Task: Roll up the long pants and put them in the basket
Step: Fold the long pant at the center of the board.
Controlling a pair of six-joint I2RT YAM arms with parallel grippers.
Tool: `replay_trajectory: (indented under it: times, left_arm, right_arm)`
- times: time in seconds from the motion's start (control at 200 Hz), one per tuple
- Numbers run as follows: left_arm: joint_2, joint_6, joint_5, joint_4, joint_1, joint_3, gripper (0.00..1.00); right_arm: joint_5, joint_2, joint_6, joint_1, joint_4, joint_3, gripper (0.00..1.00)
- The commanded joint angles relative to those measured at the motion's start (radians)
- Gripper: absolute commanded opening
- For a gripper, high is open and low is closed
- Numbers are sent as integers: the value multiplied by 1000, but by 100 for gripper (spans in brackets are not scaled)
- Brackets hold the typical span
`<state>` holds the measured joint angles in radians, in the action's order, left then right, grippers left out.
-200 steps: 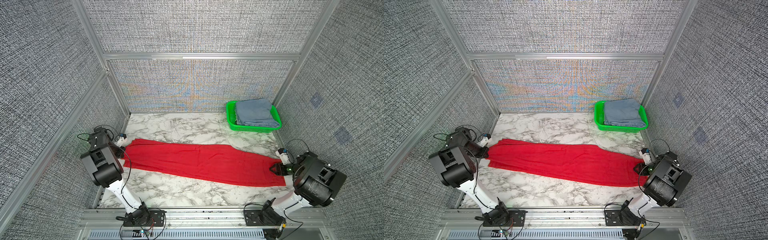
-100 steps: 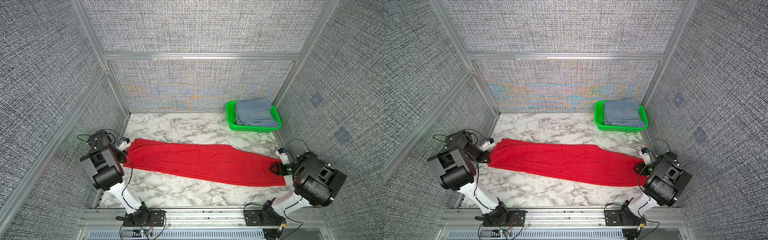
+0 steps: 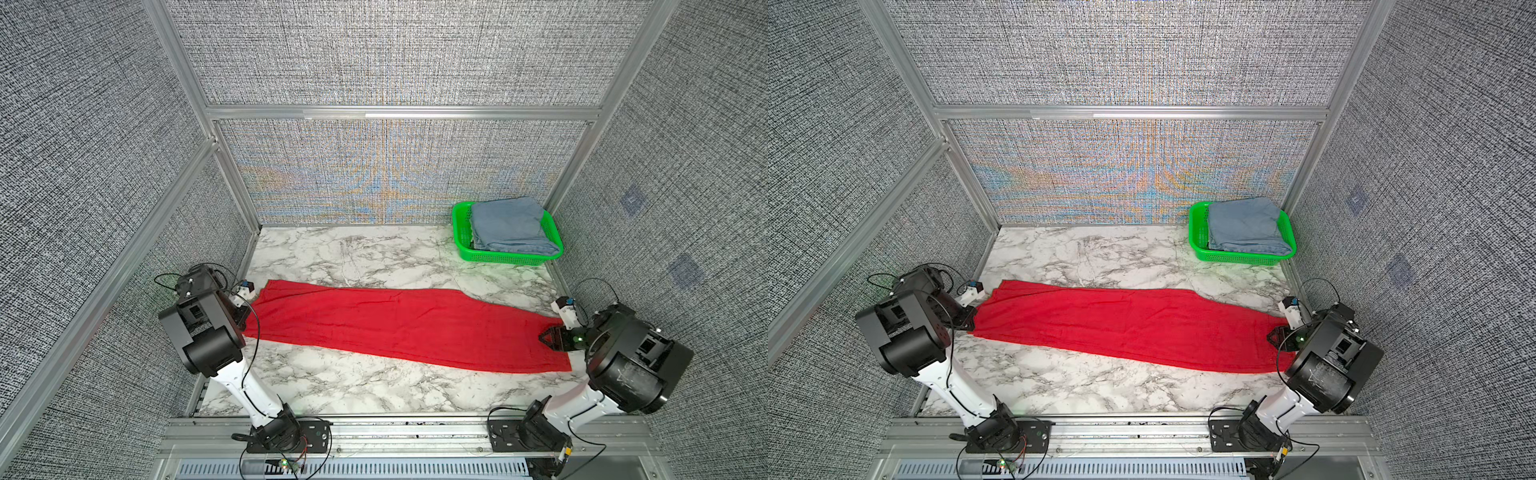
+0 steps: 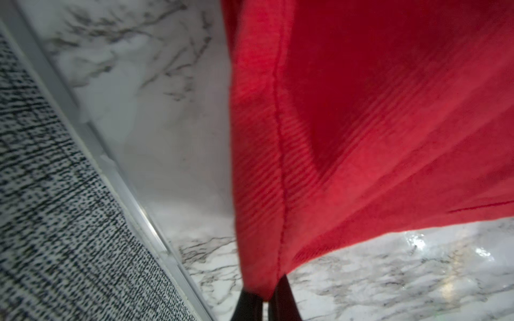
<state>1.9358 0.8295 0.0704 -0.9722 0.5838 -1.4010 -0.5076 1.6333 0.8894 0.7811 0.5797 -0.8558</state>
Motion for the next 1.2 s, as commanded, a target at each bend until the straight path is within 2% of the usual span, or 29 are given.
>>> replay_trajectory:
  times: [0.0,0.06,0.095,0.16,0.235,0.28,0.31,0.44,0.57,0.67,0.826,0.911,1.121,1.196]
  left_arm:
    - [2,-15,-27,-8,16,-25,2]
    - [3,-13,-35,-11,19,-26,10]
    - [7,-12,-39,-11,19,-22,18]
    - [15,-15,-42,-10,19,-14,48]
    - [19,-24,-45,8,19,7,72]
    - [11,-27,-45,24,19,20,92]
    - [5,-29,-45,31,19,26,99]
    - [-43,-44,-12,31,19,18,100]
    - [-103,-59,91,-17,18,-26,100]
    - [-101,-79,168,-88,10,-92,100]
    - [-61,-141,225,-81,-16,-157,100]
    - [-8,-161,209,-87,-51,-202,100]
    - [133,-183,80,-140,-141,-333,93]
    - [157,-193,65,-160,-150,-377,85]
  right_arm:
    - [53,3,-13,4,-15,5,61]
    - [52,8,-13,4,-18,5,61]
    - [50,12,-13,4,-20,5,61]
    - [50,17,-12,4,-21,5,61]
    - [50,19,-9,5,-22,4,61]
    - [52,19,-7,5,-21,5,61]
    - [52,19,-7,6,-21,3,61]
    - [53,18,-4,7,-15,-7,61]
    - [40,3,1,9,-3,-15,61]
    - [37,-11,-2,8,0,-22,61]
    - [29,-12,-11,6,3,-31,61]
    - [27,-13,-15,4,0,-28,61]
    - [33,-35,-9,3,-6,-12,61]
    - [35,-39,-8,3,-11,-8,61]
